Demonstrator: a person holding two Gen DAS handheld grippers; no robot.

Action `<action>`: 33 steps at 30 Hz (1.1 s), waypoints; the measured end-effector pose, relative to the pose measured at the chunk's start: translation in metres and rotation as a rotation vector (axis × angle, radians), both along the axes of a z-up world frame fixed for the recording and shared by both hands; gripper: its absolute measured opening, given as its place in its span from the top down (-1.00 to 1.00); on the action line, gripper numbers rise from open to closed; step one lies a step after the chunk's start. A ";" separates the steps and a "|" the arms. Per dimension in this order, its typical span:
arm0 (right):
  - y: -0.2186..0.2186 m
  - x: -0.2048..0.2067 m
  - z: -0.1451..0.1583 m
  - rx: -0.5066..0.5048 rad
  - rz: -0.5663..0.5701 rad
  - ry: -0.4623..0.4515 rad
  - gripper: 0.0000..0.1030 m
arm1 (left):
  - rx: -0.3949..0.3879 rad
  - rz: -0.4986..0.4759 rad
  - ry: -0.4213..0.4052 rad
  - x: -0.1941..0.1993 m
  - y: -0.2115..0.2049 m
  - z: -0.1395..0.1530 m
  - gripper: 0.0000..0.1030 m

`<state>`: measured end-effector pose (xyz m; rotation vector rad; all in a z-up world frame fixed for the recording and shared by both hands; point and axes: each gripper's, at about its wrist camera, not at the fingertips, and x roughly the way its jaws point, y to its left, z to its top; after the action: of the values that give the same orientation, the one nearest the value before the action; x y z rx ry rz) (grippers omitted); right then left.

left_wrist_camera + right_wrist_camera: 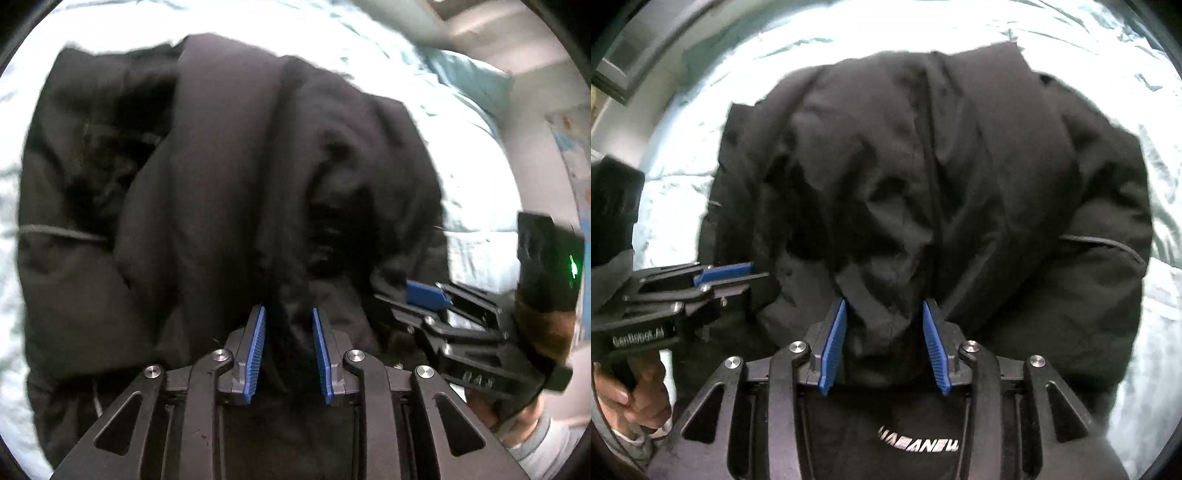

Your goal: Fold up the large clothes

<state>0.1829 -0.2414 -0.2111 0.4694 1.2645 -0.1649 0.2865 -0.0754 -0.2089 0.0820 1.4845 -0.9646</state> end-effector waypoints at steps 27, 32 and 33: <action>0.044 -0.131 0.129 -0.194 -0.066 -0.103 -0.15 | -0.034 0.077 -0.292 -0.114 0.105 0.134 0.48; 0.070 -0.168 0.168 -0.250 -0.086 -0.113 -0.28 | -0.043 0.092 -0.338 -0.147 0.115 0.162 0.48; 0.074 -0.174 0.176 -0.263 -0.097 -0.112 -0.29 | -0.042 0.097 -0.343 -0.153 0.117 0.168 0.48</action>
<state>0.0086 -0.1679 -0.0350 0.3081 1.0923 -0.3769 0.1336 0.0414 -0.0410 0.1367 1.1420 -0.8554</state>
